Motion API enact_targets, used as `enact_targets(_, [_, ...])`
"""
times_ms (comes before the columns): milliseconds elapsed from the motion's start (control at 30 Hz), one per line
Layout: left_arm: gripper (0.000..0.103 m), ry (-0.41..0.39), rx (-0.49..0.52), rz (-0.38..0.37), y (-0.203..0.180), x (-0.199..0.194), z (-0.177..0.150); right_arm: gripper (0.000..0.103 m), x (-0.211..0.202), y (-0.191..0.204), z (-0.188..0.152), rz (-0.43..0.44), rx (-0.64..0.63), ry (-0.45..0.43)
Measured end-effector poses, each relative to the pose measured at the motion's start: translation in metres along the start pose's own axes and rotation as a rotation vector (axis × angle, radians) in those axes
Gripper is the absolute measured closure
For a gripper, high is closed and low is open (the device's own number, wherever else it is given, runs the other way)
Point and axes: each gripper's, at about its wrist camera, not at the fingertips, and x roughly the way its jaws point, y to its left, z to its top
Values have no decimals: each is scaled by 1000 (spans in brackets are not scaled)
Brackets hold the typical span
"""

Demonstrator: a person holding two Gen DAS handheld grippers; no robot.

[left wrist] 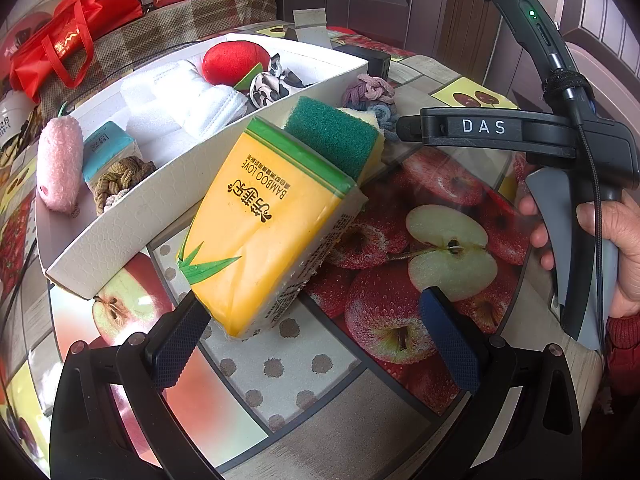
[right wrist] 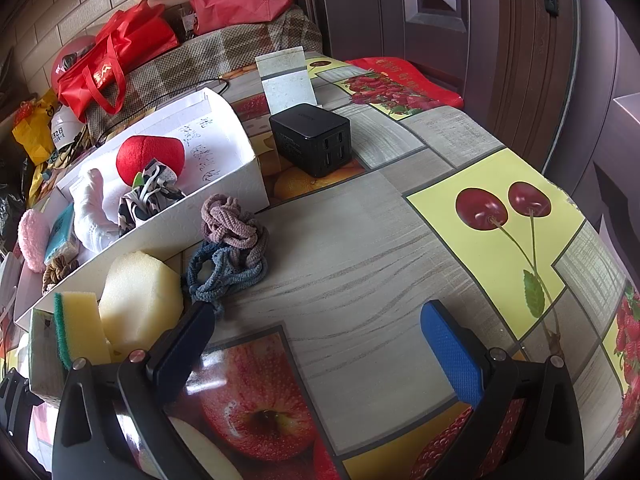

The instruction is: Organize soft objects

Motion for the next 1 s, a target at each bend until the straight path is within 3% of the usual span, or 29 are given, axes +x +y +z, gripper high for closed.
enact_targets(500, [0, -1, 0, -1, 0, 0, 0, 0, -1, -2, 1, 15, 10, -5])
enact_targets(700, [0, 0, 0, -1, 0, 0, 0, 0, -10, -15, 2, 89, 73, -55])
enact_targets(867, [0, 0, 1, 0, 0, 0, -1, 0, -15, -4, 24, 132, -34, -131])
enact_targets(1000, [0, -1, 0, -2, 0, 0, -1, 0, 7, 16, 41, 218, -102, -78])
